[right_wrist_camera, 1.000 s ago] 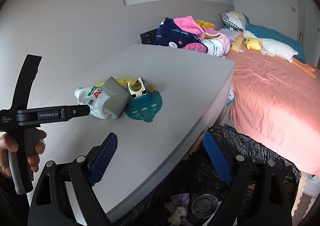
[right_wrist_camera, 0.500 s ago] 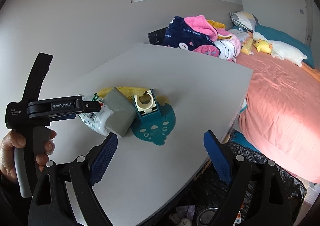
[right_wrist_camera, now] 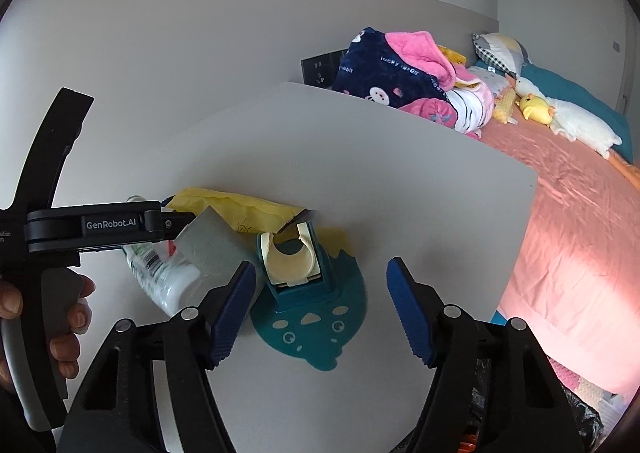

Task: Collect trash
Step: 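Grasp the white AD milk bottle with the left tool while the right tool grasps the teal tape holder, then carry the AD bottle and teal holder over the black trash bag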

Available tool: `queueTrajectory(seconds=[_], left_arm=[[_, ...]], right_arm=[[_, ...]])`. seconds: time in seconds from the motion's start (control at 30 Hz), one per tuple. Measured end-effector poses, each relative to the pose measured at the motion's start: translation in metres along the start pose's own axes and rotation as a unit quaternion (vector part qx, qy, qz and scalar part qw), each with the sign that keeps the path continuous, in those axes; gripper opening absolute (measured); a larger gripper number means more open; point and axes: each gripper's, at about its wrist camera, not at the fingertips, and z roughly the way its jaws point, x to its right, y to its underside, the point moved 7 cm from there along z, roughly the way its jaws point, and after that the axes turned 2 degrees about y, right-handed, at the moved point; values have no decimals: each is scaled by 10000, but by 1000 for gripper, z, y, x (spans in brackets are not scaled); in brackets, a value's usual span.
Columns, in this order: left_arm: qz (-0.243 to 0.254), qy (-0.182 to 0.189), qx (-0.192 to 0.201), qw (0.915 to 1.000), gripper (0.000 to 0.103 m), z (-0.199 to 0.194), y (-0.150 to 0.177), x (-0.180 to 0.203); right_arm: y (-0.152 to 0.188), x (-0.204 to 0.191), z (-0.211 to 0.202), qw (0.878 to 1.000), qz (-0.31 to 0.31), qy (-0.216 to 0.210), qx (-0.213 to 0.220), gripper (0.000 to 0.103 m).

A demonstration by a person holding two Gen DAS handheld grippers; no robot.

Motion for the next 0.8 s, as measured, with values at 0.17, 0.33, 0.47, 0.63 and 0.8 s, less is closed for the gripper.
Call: queueTrajectory(seconds=[0.17, 0.33, 0.47, 0.63, 0.8], left_arm=[[103, -57, 78, 9999, 91, 0, -1, -1], [421, -157, 201, 9988, 77, -1, 0, 2], [607, 160, 183, 9979, 56, -2, 1, 8], [427, 680, 91, 9967, 40, -4, -1, 8], [522, 605, 214, 9966, 39, -10, -2, 10]], right_arm=[[-5, -5, 16, 9999, -115, 32, -47, 58], [-9, -11, 27, 9998, -189, 90, -42, 50], [-9, -13, 38, 9997, -186, 119, -138, 37], [-9, -8, 38, 10000, -34, 12, -66, 36], [-6, 0, 29, 9998, 185, -89, -37, 36]])
